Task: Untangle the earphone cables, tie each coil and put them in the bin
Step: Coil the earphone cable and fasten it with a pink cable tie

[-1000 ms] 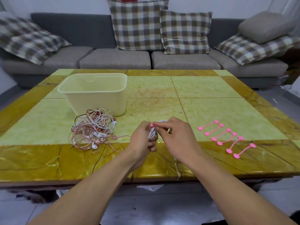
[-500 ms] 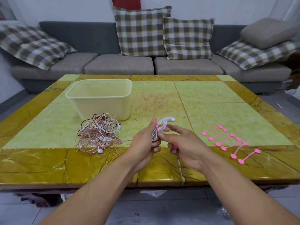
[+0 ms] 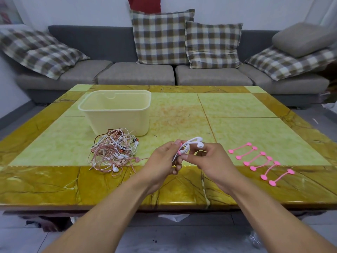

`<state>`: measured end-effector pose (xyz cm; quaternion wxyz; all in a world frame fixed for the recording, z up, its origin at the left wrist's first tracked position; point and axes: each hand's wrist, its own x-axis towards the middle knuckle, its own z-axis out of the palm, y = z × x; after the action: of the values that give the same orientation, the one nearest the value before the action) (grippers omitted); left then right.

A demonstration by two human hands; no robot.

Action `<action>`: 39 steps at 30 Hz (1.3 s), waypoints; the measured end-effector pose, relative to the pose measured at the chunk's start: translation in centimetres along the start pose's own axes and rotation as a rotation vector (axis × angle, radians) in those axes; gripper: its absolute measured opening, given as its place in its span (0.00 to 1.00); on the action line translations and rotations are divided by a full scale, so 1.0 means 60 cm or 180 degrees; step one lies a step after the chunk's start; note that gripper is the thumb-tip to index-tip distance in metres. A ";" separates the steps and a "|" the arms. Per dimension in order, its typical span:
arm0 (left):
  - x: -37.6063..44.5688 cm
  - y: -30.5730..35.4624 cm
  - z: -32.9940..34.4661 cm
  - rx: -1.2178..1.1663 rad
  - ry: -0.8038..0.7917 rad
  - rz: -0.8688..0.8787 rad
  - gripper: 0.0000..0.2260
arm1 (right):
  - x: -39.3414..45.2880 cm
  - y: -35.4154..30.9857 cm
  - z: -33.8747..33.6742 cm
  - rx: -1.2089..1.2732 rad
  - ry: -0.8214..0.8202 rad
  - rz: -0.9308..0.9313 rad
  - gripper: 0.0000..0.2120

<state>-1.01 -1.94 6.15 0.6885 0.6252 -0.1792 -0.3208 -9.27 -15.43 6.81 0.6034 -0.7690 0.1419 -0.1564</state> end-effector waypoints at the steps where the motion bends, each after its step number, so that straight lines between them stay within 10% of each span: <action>1: 0.000 -0.001 0.000 0.0031 0.0028 0.0003 0.12 | 0.001 0.002 0.001 -0.0066 0.0037 -0.0042 0.07; 16: -0.003 0.001 -0.013 -0.0021 -0.0287 -0.0446 0.10 | 0.012 0.014 -0.011 -0.0494 -0.0238 -0.0753 0.20; 24: -0.006 -0.005 -0.027 0.0000 -0.0606 -0.0366 0.07 | 0.008 0.007 -0.035 -0.0417 -0.0570 -0.0562 0.10; 32: -0.004 -0.022 -0.038 0.1769 -0.0922 0.0401 0.07 | 0.007 0.009 -0.041 -0.0192 -0.0304 0.0088 0.12; 39: 0.009 -0.035 -0.038 0.1921 -0.0146 0.0481 0.10 | -0.002 -0.012 -0.025 0.0131 -0.0160 0.0242 0.11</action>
<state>0.42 -0.64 3.64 0.4895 0.7789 -0.3278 -0.2151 -9.96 -16.55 7.83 0.6280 -0.7541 0.1526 -0.1168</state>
